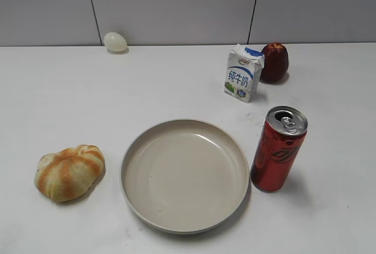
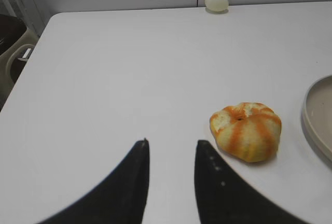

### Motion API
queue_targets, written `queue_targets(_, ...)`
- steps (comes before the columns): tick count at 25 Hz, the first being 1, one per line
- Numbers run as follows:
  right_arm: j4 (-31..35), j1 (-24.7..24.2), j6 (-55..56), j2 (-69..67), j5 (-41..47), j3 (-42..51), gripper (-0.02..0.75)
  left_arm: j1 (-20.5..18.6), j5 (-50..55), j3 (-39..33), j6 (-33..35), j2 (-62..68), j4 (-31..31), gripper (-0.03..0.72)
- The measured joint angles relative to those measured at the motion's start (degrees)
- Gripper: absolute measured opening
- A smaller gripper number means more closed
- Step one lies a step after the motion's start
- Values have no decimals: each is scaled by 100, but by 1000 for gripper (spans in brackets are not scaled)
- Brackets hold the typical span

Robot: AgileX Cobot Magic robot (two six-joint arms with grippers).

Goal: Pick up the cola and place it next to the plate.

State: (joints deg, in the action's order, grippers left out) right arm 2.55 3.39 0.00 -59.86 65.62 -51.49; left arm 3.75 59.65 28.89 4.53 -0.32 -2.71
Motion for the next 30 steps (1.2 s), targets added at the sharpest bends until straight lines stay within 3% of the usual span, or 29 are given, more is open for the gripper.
queue_targets(13,6,0,0,2476,-506,2241,557,0,0,0,0,0,0,236)
queue_targets(30,6,0,0,5452,-555,2307,555,0,0,0,0,0,0,236)
